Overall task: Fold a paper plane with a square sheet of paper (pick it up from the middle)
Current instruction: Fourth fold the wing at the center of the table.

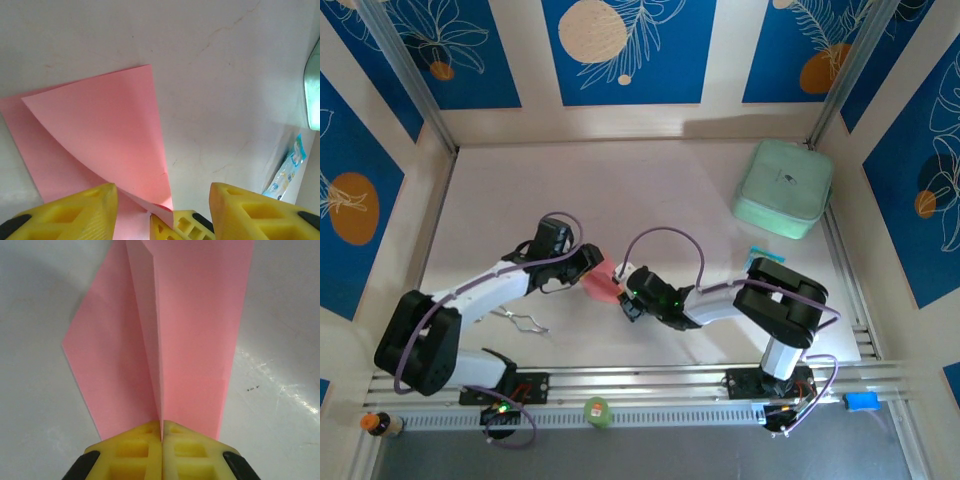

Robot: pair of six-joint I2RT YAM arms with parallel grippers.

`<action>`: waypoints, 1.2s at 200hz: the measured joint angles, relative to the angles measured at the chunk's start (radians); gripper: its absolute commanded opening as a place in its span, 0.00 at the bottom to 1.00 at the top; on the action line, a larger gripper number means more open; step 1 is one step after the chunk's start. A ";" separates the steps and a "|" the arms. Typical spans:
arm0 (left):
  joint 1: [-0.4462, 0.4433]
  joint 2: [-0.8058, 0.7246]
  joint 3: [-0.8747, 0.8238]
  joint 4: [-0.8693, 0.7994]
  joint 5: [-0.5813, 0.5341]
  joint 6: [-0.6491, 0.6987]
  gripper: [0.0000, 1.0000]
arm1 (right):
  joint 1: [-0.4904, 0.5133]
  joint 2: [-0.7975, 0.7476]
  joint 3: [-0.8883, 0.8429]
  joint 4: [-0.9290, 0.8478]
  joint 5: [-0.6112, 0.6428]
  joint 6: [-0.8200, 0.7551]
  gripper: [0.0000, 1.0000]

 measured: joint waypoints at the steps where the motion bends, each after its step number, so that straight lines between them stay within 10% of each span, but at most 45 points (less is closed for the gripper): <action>1: 0.000 -0.001 0.000 0.000 0.000 0.000 0.51 | 0.000 0.000 0.001 0.000 -0.001 0.001 0.07; 160: 0.013 0.037 -0.010 0.056 0.039 0.004 0.07 | -0.114 0.023 0.038 -0.030 -0.269 0.330 0.06; 240: 0.013 0.137 -0.031 0.201 0.121 -0.023 0.05 | -0.191 0.046 0.058 -0.049 -0.439 0.429 0.07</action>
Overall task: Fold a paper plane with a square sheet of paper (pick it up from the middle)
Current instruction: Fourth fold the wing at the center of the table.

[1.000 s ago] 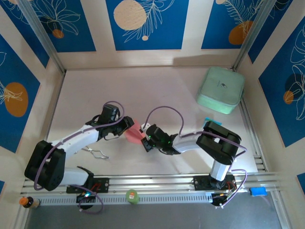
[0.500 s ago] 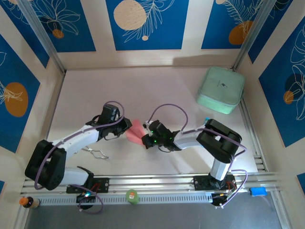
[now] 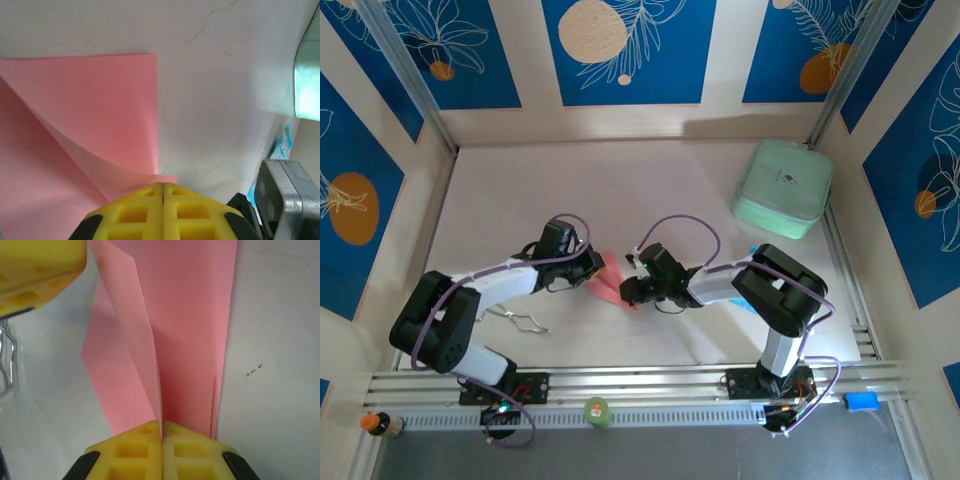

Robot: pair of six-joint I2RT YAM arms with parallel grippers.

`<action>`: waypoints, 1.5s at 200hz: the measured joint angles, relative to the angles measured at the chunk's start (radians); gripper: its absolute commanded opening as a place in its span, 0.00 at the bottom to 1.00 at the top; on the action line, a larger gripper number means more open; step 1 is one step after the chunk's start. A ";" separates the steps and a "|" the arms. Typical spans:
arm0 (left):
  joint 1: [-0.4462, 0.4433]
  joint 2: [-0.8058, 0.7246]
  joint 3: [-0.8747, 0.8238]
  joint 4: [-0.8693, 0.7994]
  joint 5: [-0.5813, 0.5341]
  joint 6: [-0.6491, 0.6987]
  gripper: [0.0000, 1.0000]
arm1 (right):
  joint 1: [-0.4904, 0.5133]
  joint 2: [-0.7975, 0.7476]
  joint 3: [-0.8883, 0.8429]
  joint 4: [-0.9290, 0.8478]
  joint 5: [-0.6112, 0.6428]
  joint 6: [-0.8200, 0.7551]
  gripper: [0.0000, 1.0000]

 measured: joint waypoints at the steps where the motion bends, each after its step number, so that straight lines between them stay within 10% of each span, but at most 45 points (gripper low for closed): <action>1: 0.000 0.000 0.000 0.002 0.001 0.000 0.05 | -0.002 0.001 0.001 0.000 -0.003 0.002 0.07; 300: -0.010 0.155 -0.006 0.129 0.025 -0.018 0.06 | -0.034 0.013 0.006 -0.003 -0.071 0.128 0.10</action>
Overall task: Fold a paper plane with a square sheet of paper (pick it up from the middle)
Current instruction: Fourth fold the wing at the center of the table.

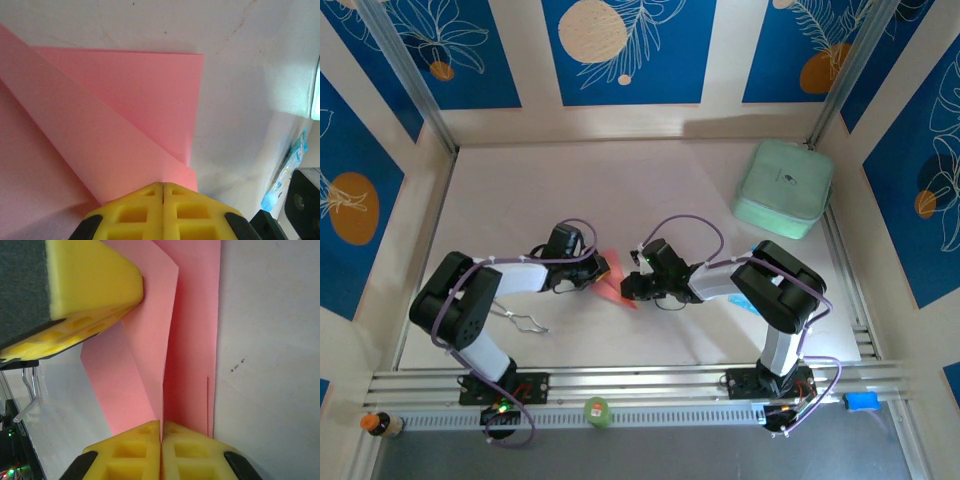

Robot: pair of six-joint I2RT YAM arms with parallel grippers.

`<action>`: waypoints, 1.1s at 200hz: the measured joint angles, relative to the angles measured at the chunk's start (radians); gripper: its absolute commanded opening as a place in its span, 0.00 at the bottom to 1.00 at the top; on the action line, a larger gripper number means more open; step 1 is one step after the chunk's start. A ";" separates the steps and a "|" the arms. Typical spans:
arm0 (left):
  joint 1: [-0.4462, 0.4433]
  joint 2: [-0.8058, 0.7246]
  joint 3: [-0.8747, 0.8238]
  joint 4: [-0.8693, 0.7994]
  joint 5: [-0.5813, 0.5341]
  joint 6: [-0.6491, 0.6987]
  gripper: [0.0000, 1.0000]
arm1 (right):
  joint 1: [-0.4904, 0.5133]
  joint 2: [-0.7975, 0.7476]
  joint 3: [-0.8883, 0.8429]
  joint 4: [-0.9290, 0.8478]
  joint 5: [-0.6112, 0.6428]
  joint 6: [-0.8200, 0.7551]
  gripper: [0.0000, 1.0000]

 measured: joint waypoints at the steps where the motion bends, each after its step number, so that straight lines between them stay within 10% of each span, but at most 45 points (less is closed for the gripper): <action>1: 0.000 0.000 0.000 0.000 0.000 0.000 0.06 | 0.000 0.000 0.000 0.000 0.000 0.000 0.10; 220: -0.006 0.048 0.017 0.039 0.030 0.018 0.07 | -0.021 0.022 0.020 -0.018 -0.064 0.022 0.03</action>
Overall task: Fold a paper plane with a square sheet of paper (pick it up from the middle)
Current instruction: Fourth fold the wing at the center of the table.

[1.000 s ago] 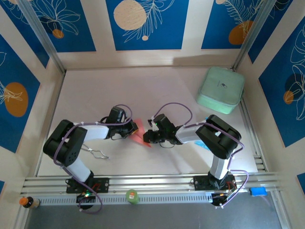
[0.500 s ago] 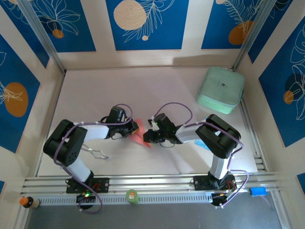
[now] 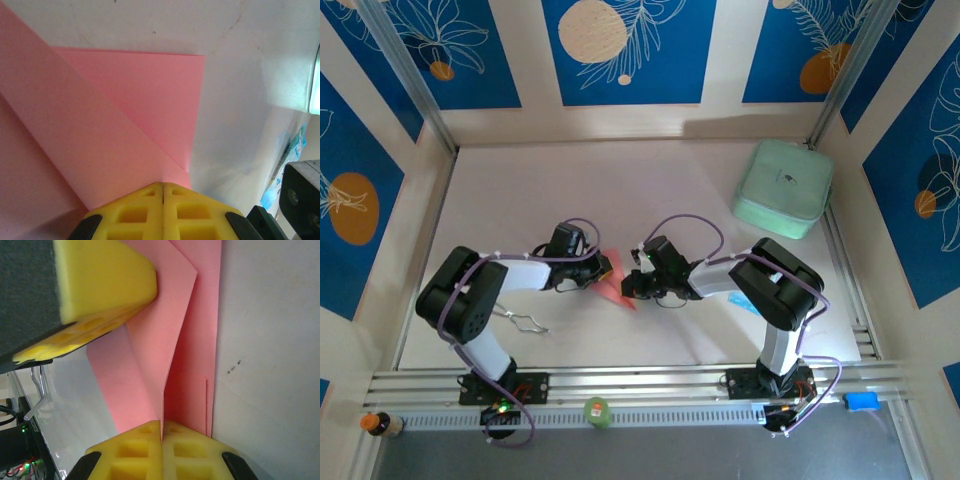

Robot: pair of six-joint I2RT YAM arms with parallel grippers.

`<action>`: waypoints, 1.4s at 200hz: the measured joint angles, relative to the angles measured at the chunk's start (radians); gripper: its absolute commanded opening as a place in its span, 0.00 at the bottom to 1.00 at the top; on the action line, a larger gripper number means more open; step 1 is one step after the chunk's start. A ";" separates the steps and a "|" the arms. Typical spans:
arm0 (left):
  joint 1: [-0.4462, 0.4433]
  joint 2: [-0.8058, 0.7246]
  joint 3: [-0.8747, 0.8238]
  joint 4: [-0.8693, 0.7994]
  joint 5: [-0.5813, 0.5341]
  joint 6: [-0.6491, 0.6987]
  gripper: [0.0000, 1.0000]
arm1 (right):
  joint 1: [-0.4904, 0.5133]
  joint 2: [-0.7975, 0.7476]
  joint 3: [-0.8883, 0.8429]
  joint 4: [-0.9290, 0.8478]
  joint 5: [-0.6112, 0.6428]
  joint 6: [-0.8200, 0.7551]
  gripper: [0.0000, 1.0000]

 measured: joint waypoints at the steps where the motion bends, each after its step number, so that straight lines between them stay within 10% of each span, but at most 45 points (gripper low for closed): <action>1: 0.000 0.000 0.000 0.000 0.000 0.001 0.07 | 0.000 0.000 0.000 0.000 0.000 0.000 0.03; 280: -0.009 0.055 0.008 0.038 0.070 0.015 0.09 | -0.007 0.005 0.019 -0.035 -0.018 0.018 0.09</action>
